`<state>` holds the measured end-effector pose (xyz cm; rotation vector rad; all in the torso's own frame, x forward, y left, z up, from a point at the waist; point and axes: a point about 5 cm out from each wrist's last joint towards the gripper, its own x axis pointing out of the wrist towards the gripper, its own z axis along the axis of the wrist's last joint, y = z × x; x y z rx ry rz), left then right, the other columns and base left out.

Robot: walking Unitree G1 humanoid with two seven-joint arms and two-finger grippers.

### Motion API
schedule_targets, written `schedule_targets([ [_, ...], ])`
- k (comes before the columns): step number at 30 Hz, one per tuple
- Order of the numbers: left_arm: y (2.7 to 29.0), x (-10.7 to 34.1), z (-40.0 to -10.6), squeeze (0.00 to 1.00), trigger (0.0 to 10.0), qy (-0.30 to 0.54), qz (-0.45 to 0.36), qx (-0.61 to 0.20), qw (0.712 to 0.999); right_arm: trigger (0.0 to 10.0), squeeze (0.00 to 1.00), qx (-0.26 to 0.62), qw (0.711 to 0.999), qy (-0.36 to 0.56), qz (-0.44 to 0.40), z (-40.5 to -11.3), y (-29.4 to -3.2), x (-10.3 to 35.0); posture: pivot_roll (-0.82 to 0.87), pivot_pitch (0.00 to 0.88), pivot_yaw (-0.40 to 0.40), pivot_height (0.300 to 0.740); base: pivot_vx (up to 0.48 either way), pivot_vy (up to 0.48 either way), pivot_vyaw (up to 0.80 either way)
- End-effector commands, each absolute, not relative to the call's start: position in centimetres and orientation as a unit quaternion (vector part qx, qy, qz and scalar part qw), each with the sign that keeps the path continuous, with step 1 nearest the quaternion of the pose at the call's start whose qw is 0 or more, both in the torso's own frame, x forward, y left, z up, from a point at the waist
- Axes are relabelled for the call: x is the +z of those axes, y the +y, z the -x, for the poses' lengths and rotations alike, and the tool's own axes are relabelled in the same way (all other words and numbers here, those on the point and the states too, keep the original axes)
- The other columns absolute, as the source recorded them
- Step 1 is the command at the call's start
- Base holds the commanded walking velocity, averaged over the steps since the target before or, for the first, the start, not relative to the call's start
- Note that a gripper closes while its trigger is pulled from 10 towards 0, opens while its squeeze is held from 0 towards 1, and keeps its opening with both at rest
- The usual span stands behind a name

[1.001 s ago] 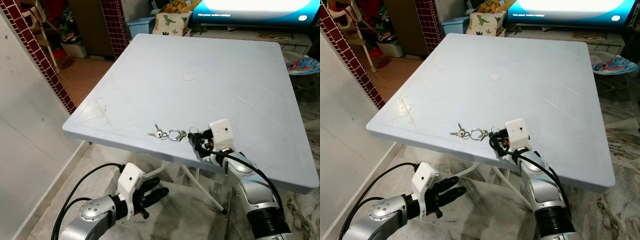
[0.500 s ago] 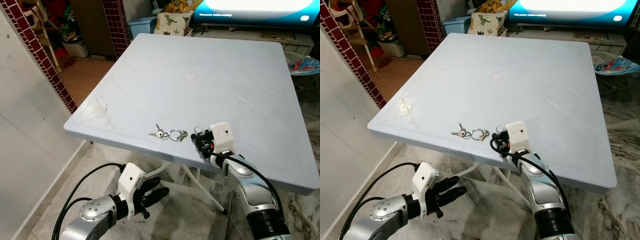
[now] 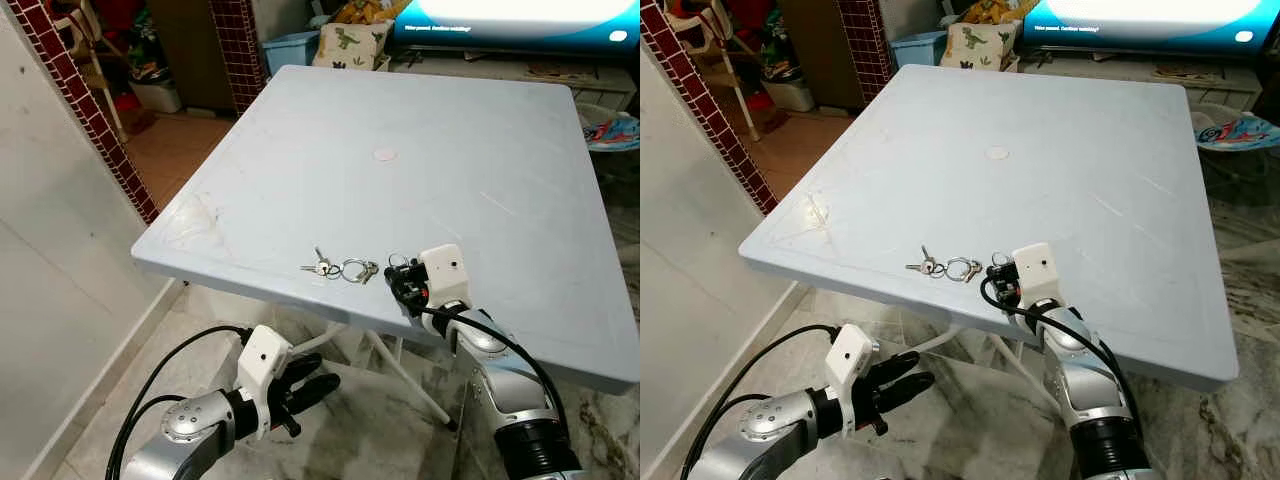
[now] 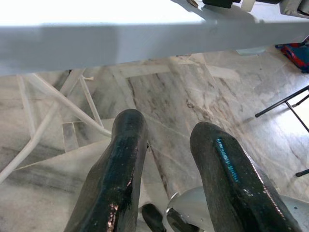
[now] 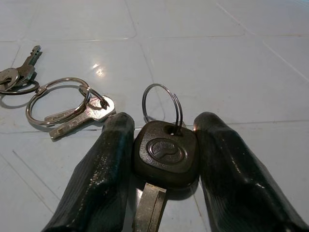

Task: Hang keys on a hook

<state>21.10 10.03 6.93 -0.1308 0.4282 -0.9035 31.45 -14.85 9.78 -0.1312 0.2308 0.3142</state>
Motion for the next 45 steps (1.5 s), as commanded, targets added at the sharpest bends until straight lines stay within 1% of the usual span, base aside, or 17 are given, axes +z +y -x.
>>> schedule_targets([
  [1, 10.2, 7.2, -21.3, 0.0, 10.0, 0.199, 0.052, -0.429, 0.88, 0.0, 0.0, 0.139, 0.981, 0.116, 0.073, -31.4, -15.2, 9.6, -0.08, 0.097, 0.101, 0.74, 0.0, 0.0, 0.0],
  [4, 10.2, 7.2, -21.4, 0.0, 10.0, 0.198, 0.048, -0.427, 0.881, 0.0, 0.0, 0.12, 0.984, 0.098, 0.088, -31.6, -15.6, 10.1, -0.08, 0.096, 0.103, 0.74, 0.0, 0.0, 0.0],
  [5, 10.2, 7.2, -21.6, 0.0, 10.0, 0.196, 0.048, -0.423, 0.883, 0.0, 0.0, 0.101, 0.987, 0.074, 0.096, -31.8, -15.9, 10.8, -0.08, 0.096, 0.105, 0.74, 0.0, 0.0, 0.0],
  [9, 10.3, 7.4, -22.0, 0.0, 10.0, 0.187, 0.043, -0.417, 0.889, 0.0, 0.0, 0.07, 0.992, 0.025, 0.104, -32.1, -16.2, 12.4, -0.09, 0.093, 0.109, 0.74, 0.0, 0.0, 0.0],
  [14, 10.4, 7.3, -22.0, 0.0, 10.0, 0.185, 0.039, -0.41, 0.892, 0.0, 0.0, 0.039, 0.992, -0.018, 0.118, -32.2, -16.7, 13.7, -0.09, 0.091, 0.111, 0.74, 0.0, 0.0, 0.0],
  [19, 10.2, 7.3, -21.9, 0.0, 10.0, 0.181, 0.037, -0.41, 0.893, 0.0, 0.0, 0.011, 0.984, -0.077, 0.162, -32.1, -17.1, 15.3, -0.09, 0.089, 0.11, 0.74, 0.0, 0.0, 0.0],
  [20, 10.1, 7.3, -21.9, 0.0, 10.0, 0.18, 0.036, -0.409, 0.894, 0.0, 0.0, 0.005, 0.979, -0.093, 0.179, -32.1, -17.1, 15.8, -0.09, 0.089, 0.11, 0.74, 0.0, 0.0, 0.0],
  [21, 10.1, 7.4, -22.0, 0.0, 10.0, 0.173, 0.029, -0.408, 0.896, 0.0, 0.0, -0.006, 0.968, -0.126, 0.216, -32.0, -17.1, 16.8, -0.09, 0.089, 0.11, 0.74, 0.0, 0.0, 0.0],
  [22, 10.1, 7.4, -22.1, 0.0, 10.0, 0.172, 0.028, -0.408, 0.896, 0.0, 0.0, -0.007, 0.964, -0.135, 0.227, -32.0, -17.0, 17.1, -0.09, 0.087, 0.112, 0.74, 0.0, 0.0, 0.0],
  [25, 10.1, 7.4, -22.2, 0.0, 10.0, 0.172, 0.028, -0.407, 0.897, 0.0, 0.0, -0.009, 0.958, -0.148, 0.245, -32.0, -16.9, 17.4, -0.09, 0.085, 0.115, 0.74, 0.0, 0.0, 0.0],
  [33, 10.2, 7.3, -22.5, 0.0, 10.0, 0.167, 0.024, -0.406, 0.898, 0.0, 0.0, -0.011, 0.957, -0.152, 0.248, -31.8, -16.7, 17.0, -0.09, 0.08, 0.12, 0.74, 0.0, 0.0, 0.0],
  [37, 10.3, 7.5, -22.7, 0.0, 10.0, 0.157, 0.021, -0.396, 0.905, 0.0, 0.0, -0.014, 0.958, -0.152, 0.244, -31.8, -16.7, 17.0, -0.09, 0.08, 0.12, 0.74, 0.0, 0.0, 0.0],
  [38, 10.7, 7.8, -23.5, 0.0, 10.0, 0.135, 0.008, -0.355, 0.925, 0.0, 0.0, -0.014, 0.967, -0.143, 0.212, -31.8, -16.8, 16.9, -0.09, 0.08, 0.12, 0.74, 0.0, 0.0, 0.0],
  [39, 10.7, 7.8, -23.5, 0.0, 10.0, 0.135, 0.008, -0.355, 0.925, 0.0, 0.0, -0.014, 0.967, -0.143, 0.212, -31.8, -16.8, 16.9, -0.09, 0.08, 0.12, 0.74, 0.0, 0.0, 0.0],
  [40, 11.5, 8.2, -24.6, 0.0, 10.0, 0.113, -0.005, -0.302, 0.947, 0.0, 0.0, -0.008, 0.979, -0.129, 0.154, -32.0, -16.7, 16.8, -0.09, 0.079, 0.118, 0.74, 0.0, 0.0, 0.0],
  [43, 12.9, 9.0, -26.0, 0.0, 10.0, 0.084, 0.004, -0.226, 0.971, 0.0, 0.0, 0.008, 0.987, -0.121, 0.105, -32.0, -16.2, 16.9, -0.09, 0.078, 0.112, 0.74, 0.0, 0.0, 0.0],
  [45, 13.7, 9.4, -26.7, 0.0, 10.0, 0.071, 0.008, -0.186, 0.98, 0.0, 0.0, 0.017, 0.99, -0.115, 0.078, -32.0, -15.9, 16.9, -0.09, 0.076, 0.11, 0.74, 0.0, 0.0, 0.0],
])
